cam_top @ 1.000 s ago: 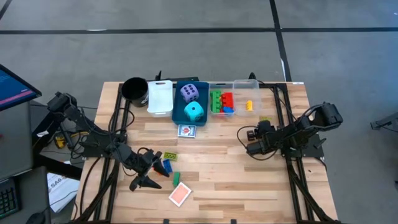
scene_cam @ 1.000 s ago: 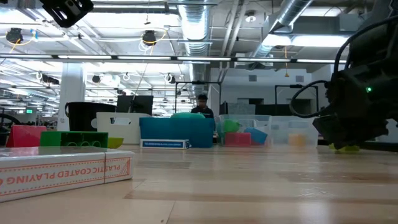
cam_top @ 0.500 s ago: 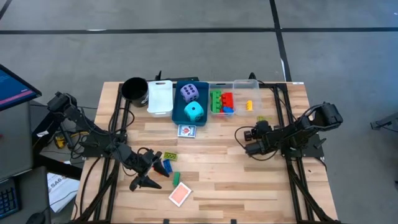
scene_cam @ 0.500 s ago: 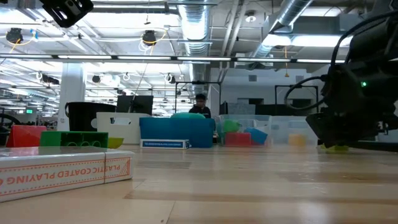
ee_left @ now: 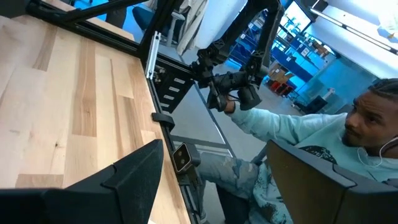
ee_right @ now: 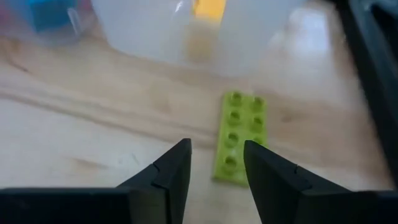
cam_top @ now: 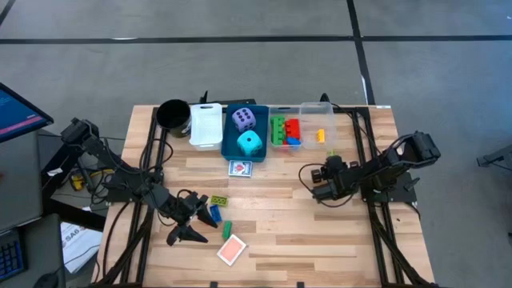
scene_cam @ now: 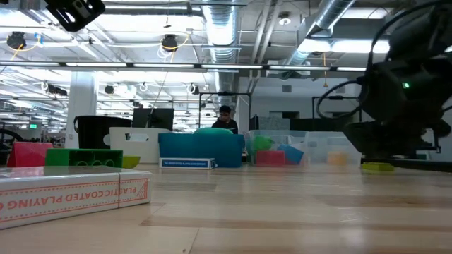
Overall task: Pick & Place Toys
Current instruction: Put the light green 8 stud game piece into the right transparent bin
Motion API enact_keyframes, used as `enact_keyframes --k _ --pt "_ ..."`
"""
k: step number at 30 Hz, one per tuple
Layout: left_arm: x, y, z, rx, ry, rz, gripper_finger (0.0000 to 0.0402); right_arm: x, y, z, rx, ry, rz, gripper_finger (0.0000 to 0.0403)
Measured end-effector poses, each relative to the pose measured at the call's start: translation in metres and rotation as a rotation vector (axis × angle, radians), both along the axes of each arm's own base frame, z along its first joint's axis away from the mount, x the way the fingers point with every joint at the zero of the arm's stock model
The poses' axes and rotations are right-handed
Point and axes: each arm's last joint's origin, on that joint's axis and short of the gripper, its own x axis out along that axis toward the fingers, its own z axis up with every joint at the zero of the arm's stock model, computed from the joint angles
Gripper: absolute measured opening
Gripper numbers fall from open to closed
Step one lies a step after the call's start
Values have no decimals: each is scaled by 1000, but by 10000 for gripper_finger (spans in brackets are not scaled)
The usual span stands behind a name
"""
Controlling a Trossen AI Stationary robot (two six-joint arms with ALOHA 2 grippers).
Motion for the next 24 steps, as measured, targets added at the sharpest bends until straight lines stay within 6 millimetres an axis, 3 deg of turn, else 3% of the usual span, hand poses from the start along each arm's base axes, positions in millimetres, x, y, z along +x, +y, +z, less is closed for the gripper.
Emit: enact_keyframes --k 6,14,24 --pt "0 0 0 0 1 0 282 3 0 14 -63 49 -14 143" --pt "0 0 0 1 0 0 282 -4 -1 6 -26 45 -35 153" --pt "0 0 0 -13 8 2 282 -3 -1 3 -7 21 -28 261"
